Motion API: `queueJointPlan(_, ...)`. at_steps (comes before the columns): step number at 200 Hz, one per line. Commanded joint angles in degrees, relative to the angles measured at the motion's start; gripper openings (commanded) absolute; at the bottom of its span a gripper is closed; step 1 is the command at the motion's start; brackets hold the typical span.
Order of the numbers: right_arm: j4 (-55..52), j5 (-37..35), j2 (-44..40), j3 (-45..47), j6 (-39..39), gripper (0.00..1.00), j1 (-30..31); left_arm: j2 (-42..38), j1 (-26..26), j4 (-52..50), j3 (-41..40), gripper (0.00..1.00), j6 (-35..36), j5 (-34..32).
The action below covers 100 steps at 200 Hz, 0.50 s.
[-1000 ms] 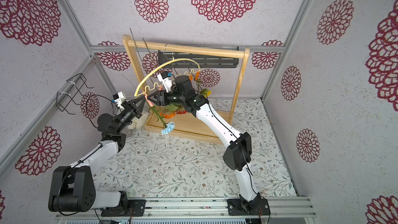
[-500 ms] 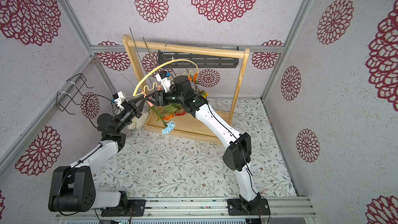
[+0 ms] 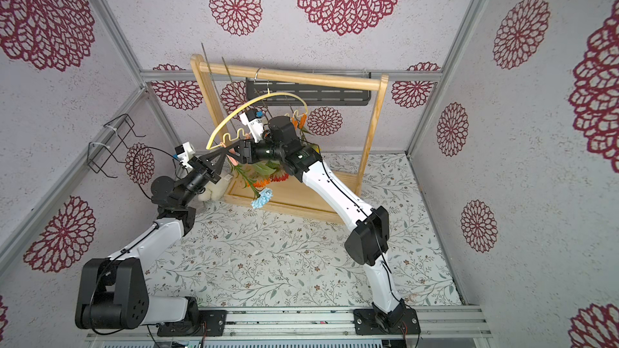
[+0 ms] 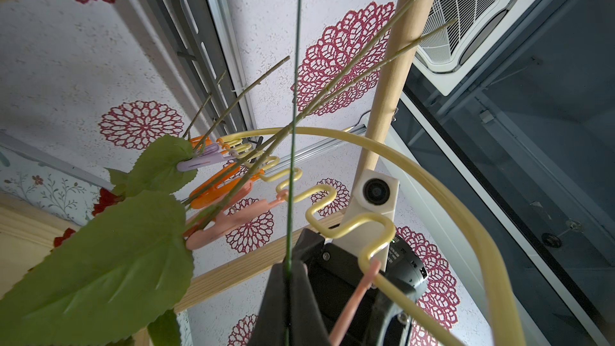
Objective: Dry the flowers on a clothes hanger
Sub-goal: Open the clamp at the hanger.
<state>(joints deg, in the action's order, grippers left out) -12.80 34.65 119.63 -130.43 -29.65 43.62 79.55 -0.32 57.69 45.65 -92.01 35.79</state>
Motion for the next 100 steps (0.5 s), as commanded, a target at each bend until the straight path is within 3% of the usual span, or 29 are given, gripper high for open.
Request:
queueJointPlan(1, 1.33, -0.03, 0.09, -3.14, -0.72, 0.51, 0.33, 0.37, 0.55, 1.19, 1.72, 0.00, 0.16, 0.99)
queueJointPlan(100, -3.02, -2.27, 0.77, -4.23, 2.82, 0.56, 1.30, 0.26, 0.87, 1.46, 1.64, 0.00, -0.20, 1.06)
